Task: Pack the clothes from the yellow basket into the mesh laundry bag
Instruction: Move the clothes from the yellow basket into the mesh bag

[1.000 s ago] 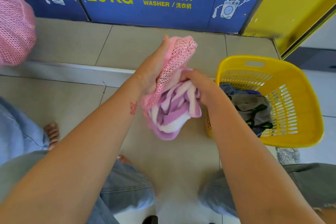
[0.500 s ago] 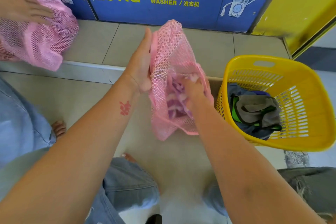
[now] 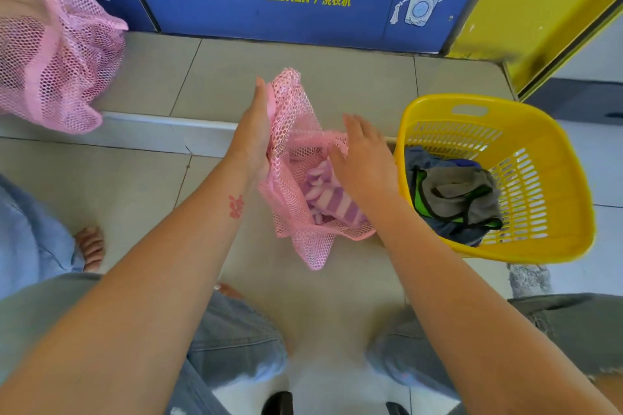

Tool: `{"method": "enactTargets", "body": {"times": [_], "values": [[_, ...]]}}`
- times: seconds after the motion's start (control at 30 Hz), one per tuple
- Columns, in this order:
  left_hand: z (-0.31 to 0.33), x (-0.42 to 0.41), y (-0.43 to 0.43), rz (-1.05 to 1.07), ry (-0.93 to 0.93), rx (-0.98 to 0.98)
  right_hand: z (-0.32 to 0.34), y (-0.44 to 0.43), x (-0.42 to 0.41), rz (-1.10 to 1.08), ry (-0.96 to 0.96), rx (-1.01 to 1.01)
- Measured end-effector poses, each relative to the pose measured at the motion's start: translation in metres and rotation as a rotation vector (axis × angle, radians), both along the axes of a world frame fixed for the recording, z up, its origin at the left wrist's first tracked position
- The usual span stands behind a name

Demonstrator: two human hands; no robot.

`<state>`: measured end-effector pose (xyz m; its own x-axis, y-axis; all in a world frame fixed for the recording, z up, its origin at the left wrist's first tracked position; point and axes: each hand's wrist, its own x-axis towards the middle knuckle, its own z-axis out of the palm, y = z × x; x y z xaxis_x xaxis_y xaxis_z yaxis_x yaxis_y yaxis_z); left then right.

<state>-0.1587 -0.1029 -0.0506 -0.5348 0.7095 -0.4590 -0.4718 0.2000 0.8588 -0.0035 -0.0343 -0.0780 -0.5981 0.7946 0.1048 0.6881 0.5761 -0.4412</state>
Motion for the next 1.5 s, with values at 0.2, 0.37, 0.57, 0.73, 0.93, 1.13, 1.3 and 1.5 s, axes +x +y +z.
{"method": "enactTargets", "body": {"times": [0.2, 0.37, 0.57, 0.73, 0.93, 1.13, 1.3, 1.5], "values": [[0.010, 0.019, 0.015, -0.003, -0.010, -0.012, 0.028, 0.052, 0.051, -0.262, 0.020, 0.061], [0.010, 0.034, 0.028, -0.013, -0.008, 0.013, -0.012, 0.082, 0.107, -0.449, -0.400, -0.159], [-0.004, 0.044, 0.044, -0.017, -0.040, 0.030, -0.064, 0.098, 0.140, -0.532, -0.624, -0.405], [-0.017, 0.043, 0.056, -0.021, -0.082, 0.024, -0.087, 0.114, 0.137, -0.494, -0.674, -0.467], [-0.023, 0.045, 0.058, 0.032, -0.113, 0.027, -0.096, 0.124, 0.137, -0.439, -0.756, -0.400], [-0.016, 0.043, 0.049, 0.005, -0.083, 0.017, -0.074, 0.120, 0.133, -0.481, -0.590, -0.225], [-0.007, 0.041, 0.036, -0.015, -0.041, -0.008, -0.025, 0.113, 0.125, -0.580, -0.155, -0.168], [0.008, 0.037, 0.026, -0.049, -0.017, -0.047, 0.057, 0.096, 0.091, -0.410, 0.260, -0.103]]}}
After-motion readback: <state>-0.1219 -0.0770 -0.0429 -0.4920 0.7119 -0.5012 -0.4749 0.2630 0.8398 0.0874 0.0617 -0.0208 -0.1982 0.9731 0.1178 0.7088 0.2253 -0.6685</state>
